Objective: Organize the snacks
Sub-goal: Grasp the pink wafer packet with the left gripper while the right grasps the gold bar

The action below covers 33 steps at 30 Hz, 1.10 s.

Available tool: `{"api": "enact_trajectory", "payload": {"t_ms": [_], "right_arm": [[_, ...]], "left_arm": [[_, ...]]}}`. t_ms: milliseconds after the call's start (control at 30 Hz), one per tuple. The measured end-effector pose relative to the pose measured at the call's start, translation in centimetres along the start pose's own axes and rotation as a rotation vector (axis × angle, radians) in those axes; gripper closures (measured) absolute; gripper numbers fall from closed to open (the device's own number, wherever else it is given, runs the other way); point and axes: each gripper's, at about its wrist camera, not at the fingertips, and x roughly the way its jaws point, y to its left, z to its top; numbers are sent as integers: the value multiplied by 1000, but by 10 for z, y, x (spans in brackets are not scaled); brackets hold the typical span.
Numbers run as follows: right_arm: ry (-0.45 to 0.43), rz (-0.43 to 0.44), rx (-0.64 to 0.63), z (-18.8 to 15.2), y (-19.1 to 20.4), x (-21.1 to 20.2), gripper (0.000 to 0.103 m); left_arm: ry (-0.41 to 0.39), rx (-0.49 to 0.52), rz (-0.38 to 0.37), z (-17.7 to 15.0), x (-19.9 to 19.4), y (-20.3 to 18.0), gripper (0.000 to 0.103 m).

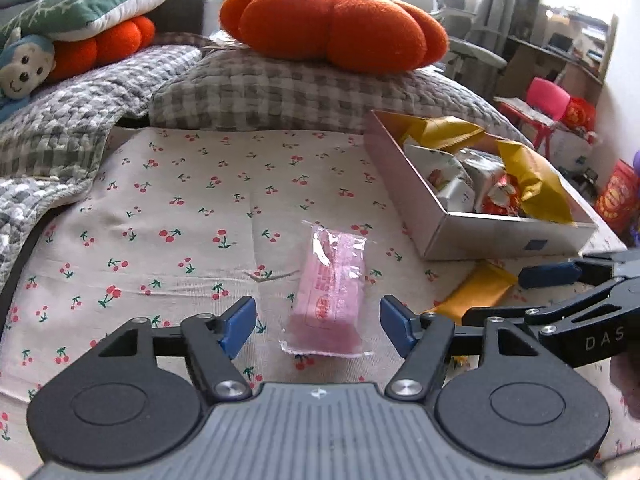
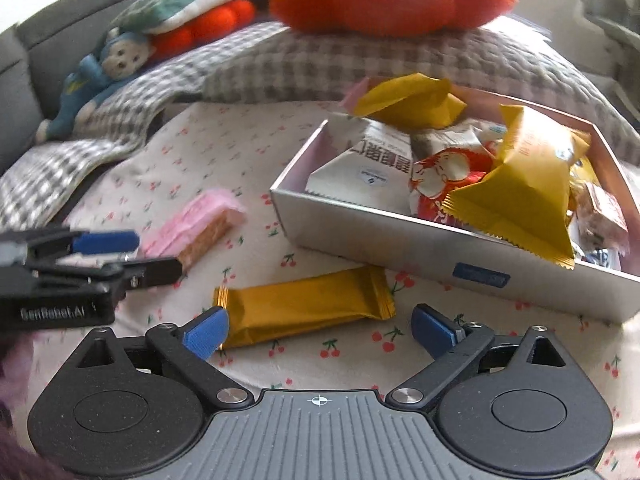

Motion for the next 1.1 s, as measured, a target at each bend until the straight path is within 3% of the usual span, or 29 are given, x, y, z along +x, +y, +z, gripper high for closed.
{"api": "enact_trajectory", "payload": {"t_ms": [300,400,567,667,833,1100], "right_arm": [[-46,-228,84,6,17,19,4],[-51,-282,62,7,20,25,3],[-46,-274,11,1,17,21,3],[-17,-256,-8,-3,7,12,3],[-33,-249,-24,-18,-21,-4,2],[-38,-255,-10,-28,-37,-17,3]], "left_arm": [[2,-85,41,3,6,9,56],[5,-74,41,1,6,9,57],[12,-28,50,-2,6,3,57],[5,-8,60,-3,6,0,54],[-6,26,80,-7,10,-9,36],[-23,49,128,-4,19,-22,29]]}}
